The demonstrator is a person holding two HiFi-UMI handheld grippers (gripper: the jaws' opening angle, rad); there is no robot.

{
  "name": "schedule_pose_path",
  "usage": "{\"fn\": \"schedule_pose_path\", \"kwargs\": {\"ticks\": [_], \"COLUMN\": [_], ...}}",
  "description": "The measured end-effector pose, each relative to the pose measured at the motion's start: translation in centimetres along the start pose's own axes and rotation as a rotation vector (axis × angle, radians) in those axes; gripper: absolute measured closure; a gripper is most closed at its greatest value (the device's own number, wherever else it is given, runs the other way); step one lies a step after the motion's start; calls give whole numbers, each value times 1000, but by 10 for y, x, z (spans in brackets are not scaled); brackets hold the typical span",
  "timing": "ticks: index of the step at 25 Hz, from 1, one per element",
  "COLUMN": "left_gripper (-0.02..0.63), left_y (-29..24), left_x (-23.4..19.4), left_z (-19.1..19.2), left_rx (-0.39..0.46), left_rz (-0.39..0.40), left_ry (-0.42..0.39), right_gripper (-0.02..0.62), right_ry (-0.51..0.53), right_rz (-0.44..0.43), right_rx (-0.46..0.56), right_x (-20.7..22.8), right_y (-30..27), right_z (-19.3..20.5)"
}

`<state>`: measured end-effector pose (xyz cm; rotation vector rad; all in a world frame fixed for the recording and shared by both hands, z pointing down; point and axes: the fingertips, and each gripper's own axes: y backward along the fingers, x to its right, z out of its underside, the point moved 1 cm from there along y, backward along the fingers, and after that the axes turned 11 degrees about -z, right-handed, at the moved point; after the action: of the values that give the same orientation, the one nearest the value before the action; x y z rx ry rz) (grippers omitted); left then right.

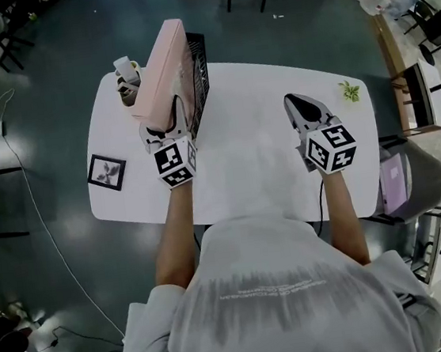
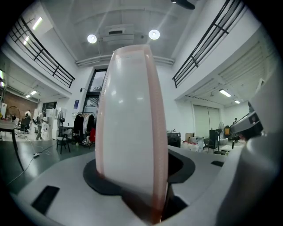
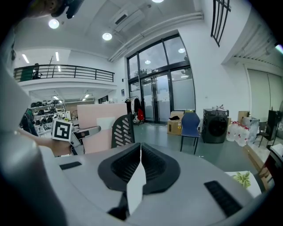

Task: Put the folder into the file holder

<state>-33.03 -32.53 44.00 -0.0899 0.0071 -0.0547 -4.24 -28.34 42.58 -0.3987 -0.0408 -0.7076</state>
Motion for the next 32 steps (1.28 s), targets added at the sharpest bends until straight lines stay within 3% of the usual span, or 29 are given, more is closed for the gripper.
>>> {"fn": "schedule_pose_path", "kwargs": {"ticks": [6, 12, 16, 23, 32], "left_gripper": [356, 356, 356, 276, 275], "left_y": [0, 6, 7, 15, 75], "left_x": [-4, -3, -3, -12, -22], "left_z": [32, 44, 55, 59, 52], "left_rx": [-93, -90, -136, -207, -207], "left_rz": [-15, 4, 19, 47, -6], "left_ry": [-41, -58, -70, -11, 15], "right_gripper": [563, 563, 563, 563, 563], "right_ry": [6, -1, -12, -9, 29], "right_rz": [4, 13, 24, 41, 48], "right_rx": [-3, -10, -17, -28, 24], "right_x": [-1, -5, -9, -10, -23], "right_y": [4, 11, 17, 37, 90], "right_z": [1, 3, 6, 8, 5]}}
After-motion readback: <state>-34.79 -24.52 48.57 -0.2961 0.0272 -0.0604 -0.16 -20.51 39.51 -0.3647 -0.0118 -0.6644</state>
